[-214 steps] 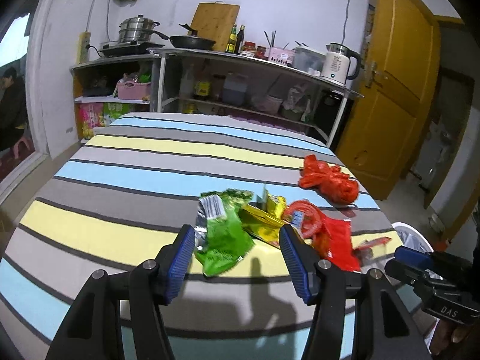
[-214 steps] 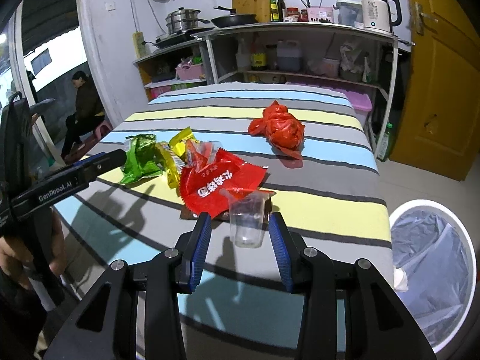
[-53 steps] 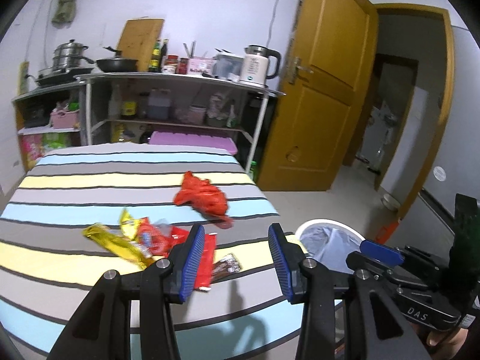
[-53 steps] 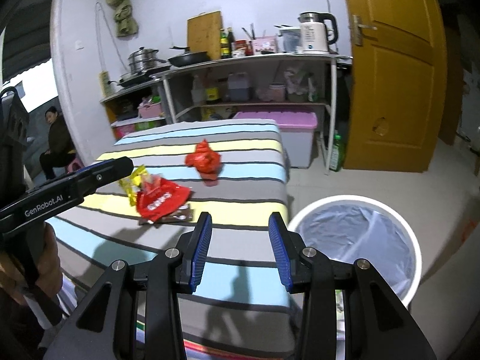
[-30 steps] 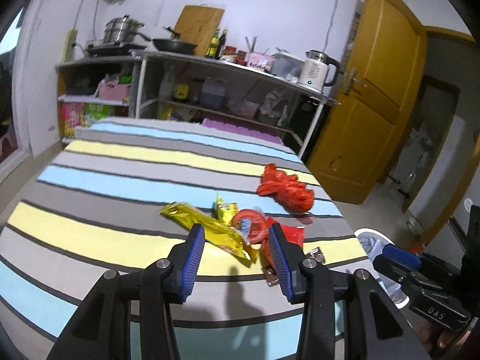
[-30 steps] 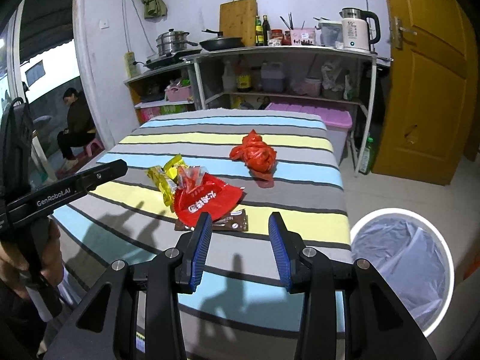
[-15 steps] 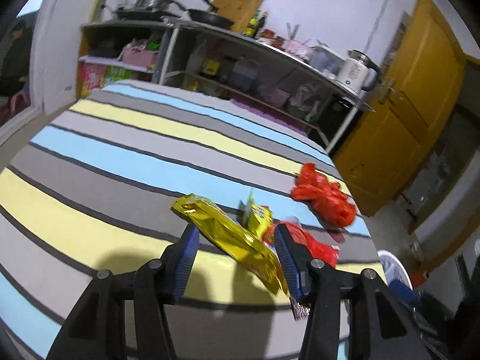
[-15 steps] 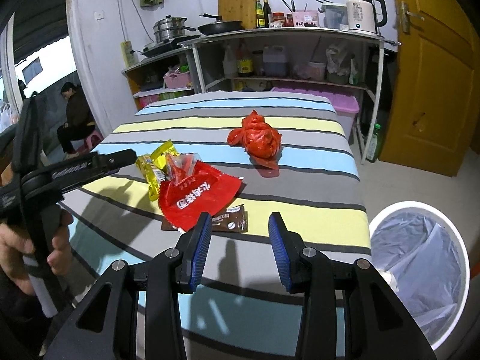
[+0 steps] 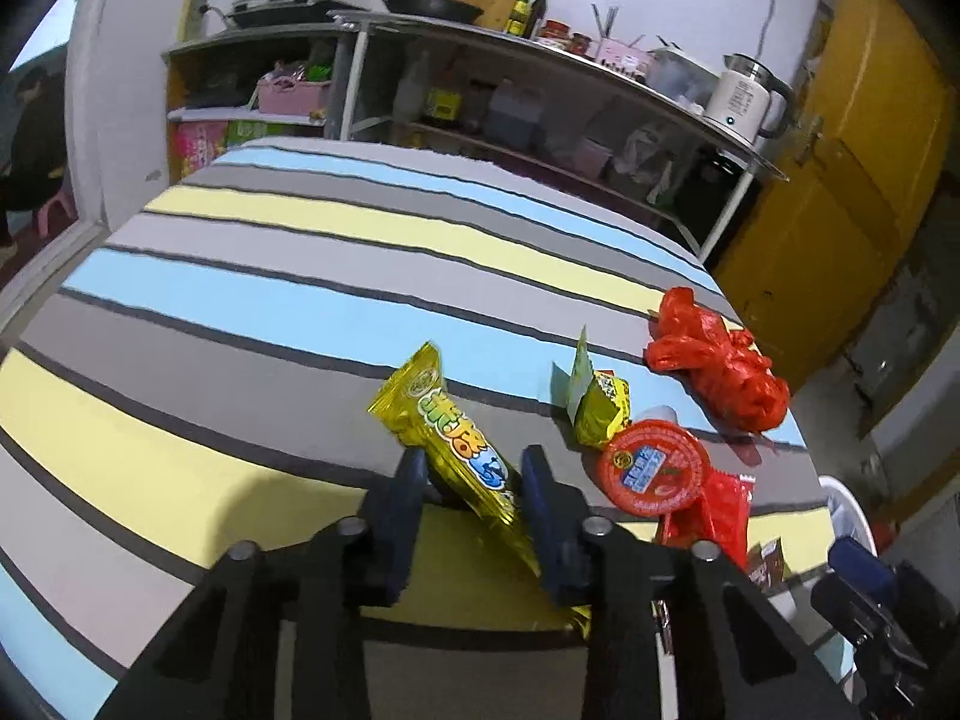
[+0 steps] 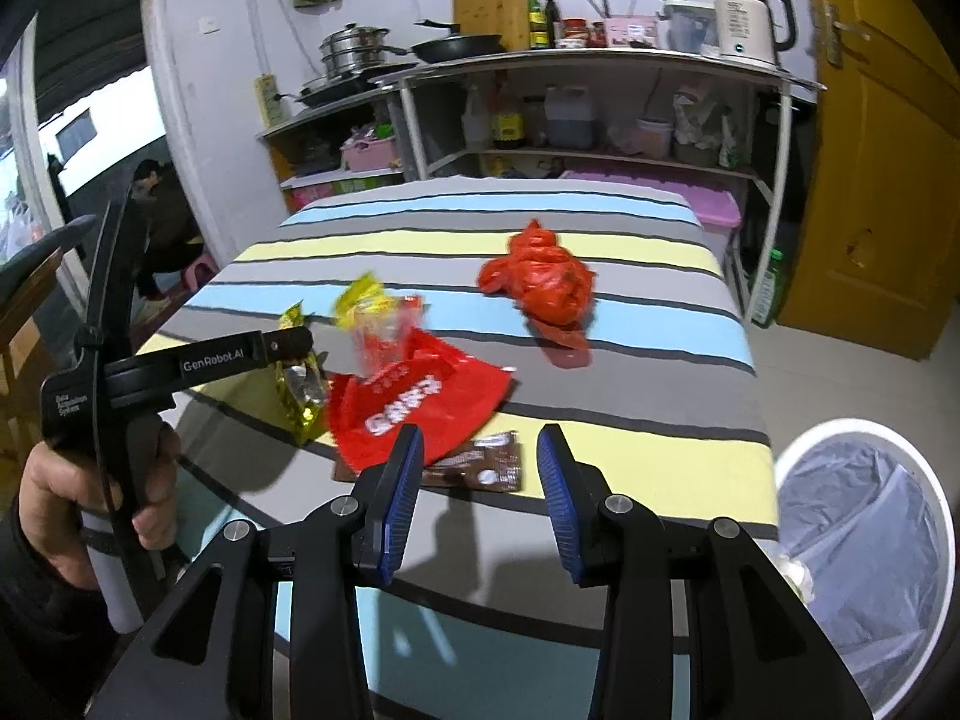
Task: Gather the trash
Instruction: 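Grasp the gold candy bar with the left tool, then grasp the red snack wrapper with the right tool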
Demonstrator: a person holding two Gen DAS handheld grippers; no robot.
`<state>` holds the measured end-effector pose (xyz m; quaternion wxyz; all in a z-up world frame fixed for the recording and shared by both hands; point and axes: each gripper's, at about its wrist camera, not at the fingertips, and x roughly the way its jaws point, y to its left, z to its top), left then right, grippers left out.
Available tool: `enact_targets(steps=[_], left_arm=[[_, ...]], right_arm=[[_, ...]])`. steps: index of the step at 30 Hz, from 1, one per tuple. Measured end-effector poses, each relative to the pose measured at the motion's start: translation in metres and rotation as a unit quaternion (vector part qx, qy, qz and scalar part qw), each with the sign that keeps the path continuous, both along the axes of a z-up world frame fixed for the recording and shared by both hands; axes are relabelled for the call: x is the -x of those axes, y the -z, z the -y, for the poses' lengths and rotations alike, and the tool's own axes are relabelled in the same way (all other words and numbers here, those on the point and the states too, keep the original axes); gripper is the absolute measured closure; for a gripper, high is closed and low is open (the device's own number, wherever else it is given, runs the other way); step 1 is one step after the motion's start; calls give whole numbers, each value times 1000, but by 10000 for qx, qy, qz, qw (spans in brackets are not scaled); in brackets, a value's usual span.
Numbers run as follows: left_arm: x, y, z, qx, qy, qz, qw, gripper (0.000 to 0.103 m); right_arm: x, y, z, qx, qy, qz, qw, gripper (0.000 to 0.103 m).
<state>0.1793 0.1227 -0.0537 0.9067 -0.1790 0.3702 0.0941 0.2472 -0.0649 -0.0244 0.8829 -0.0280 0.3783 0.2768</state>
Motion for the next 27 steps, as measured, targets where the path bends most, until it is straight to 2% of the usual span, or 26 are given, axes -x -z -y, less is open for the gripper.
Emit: enact_targets(steps=[6,10,11,22,24,27], left_arm=[[11,-11,-2,-297,234,125,9992,83],[22,-17,-9,-319,299,228,9988,89],[24,-18,-11,-317,313,249,9987,94],[33,-12,-24,-90,500,315,9982,94],[33,-11,-24,-55,516,317,9981,94],[35,-12,-25,-51,528,352,9980,94]], right_arm=[[3,0,-24,-33,-273,-14,9996,63],[1,3,-40,-47,-402,-82,9991,63],[0,4,-44,-49,-417,-109,9991,63],[-20,20,-75,224,-330,-395,9984,63],[-21,21,-76,246,-299,-425,9983,81],[-19,19,-74,208,-265,-381,9987,92]])
